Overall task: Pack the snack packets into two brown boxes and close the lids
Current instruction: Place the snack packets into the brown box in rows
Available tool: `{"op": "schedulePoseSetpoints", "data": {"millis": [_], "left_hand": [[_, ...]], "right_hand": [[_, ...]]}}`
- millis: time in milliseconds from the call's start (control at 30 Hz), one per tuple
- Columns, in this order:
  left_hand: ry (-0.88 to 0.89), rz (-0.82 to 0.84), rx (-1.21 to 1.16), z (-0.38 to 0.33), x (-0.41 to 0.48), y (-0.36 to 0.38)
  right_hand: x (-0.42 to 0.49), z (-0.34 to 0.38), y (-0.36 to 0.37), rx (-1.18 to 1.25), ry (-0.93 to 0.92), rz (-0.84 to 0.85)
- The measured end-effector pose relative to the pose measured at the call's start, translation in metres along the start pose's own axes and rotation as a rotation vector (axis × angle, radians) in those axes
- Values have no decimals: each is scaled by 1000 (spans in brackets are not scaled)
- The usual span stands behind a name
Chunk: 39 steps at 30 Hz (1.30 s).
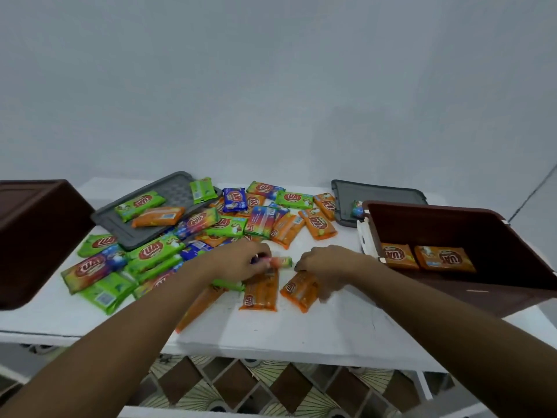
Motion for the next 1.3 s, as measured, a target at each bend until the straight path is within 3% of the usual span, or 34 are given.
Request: {"op": "schedulePoseSetpoints", "data": {"millis": [200,400,467,733,933,1067,1300], "left_hand": [[-29,-152,-237,26,-4,-4],[-99,-269,-395,42,-7,-26],[-126,-276,-391,46,-9,-32],[-24,-280,-389,13,8,-58],[49,-283,-338,-49,47,-87],[83,-279,-393,-104,76,-104],[208,-148,-185,-201,137,-103]], "right_hand": [[-2,6,-8,80,-20,38],[-14,-14,-39,478,-35,-164],[-21,-22,-48,550,-45,-226],[-62,-59,-50,898,-122,-191],[-120,-121,-30,1174,-46,-418],[-158,-177,-2,1130,87,-395],[-179,-243,67,658,349,-288]]}}
Point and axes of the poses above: each hand's wrist, its own x-axis towards the middle knuckle, its own y-axis out of the palm, z = x × y, the point moved 4 cm from there along x, towards the middle knuckle, and after that the axes turned 10 degrees about z, right-handed, at the moved point
